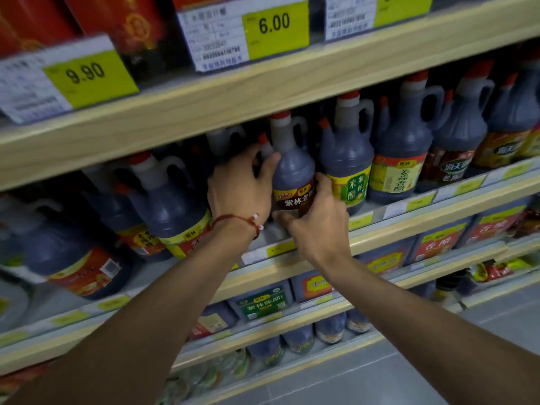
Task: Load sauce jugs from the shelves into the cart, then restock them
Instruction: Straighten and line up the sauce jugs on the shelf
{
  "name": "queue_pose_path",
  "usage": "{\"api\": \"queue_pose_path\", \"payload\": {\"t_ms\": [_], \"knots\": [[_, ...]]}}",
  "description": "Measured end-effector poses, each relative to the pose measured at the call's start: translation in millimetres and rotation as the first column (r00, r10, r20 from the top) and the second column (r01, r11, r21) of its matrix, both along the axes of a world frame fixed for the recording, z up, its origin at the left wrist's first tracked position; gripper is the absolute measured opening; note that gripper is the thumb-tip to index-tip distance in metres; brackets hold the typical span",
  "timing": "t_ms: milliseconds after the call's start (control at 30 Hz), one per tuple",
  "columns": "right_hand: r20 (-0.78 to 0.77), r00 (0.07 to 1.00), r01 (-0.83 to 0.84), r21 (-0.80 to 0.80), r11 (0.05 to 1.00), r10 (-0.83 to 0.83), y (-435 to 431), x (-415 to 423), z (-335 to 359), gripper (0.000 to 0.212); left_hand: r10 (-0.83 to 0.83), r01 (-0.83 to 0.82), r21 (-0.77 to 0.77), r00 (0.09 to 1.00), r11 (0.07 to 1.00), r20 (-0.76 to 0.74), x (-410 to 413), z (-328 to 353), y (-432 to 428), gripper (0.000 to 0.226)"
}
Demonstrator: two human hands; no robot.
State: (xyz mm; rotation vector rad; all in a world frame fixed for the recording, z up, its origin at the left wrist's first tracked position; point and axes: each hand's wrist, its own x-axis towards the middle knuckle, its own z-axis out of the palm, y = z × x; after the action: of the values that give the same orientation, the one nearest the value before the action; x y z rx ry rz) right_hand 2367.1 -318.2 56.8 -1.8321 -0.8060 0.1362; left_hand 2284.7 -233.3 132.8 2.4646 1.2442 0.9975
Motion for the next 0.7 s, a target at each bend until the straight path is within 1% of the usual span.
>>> {"api": "queue_pose_path", "payload": {"t_ms": [100, 267, 467, 533, 600, 700], "knots": [[0.0, 0.993, 0.115, -0.007, 0.993, -0.115, 3.0, -7.3, 2.6, 0.077, -0.041, 0.041, -0.041, 0.999, 0.998, -0.008, -1.1, -2.7, 7.4, 0.033], [0.037, 0.979, 0.204, -0.032, 0.978, -0.203, -0.2, -18.9, 1.2, 0.075, -0.072, 0.076, -0.104, 0.997, 0.992, 0.038, -1.5, -1.1, 13.7, 0.027], [0.109, 0.97, 0.217, 0.011, 0.976, -0.217, -6.7, -27.0, -7.0, 0.071, -0.086, 0.099, -0.108, 0.989, 0.989, 0.123, -9.5, -6.5, 6.9, 0.027], [0.135, 0.967, 0.217, 0.025, 0.976, -0.218, -8.8, -24.9, -10.8, 0.07, -0.096, 0.125, -0.156, 0.979, 0.98, 0.18, -6.0, -10.9, 9.2, 0.029], [0.143, 0.968, 0.202, 0.034, 0.979, -0.205, -8.9, -21.2, -13.2, 0.068, -0.099, 0.16, -0.21, 0.956, 0.965, 0.274, -2.0, -16.8, 16.0, 0.033], [0.128, 0.976, 0.171, 0.06, 0.984, -0.177, -8.9, -20.4, -15.8, 0.068, -0.126, 0.208, -0.272, 0.949, 0.94, 0.29, -5.0, -24.8, 20.2, 0.031]]}}
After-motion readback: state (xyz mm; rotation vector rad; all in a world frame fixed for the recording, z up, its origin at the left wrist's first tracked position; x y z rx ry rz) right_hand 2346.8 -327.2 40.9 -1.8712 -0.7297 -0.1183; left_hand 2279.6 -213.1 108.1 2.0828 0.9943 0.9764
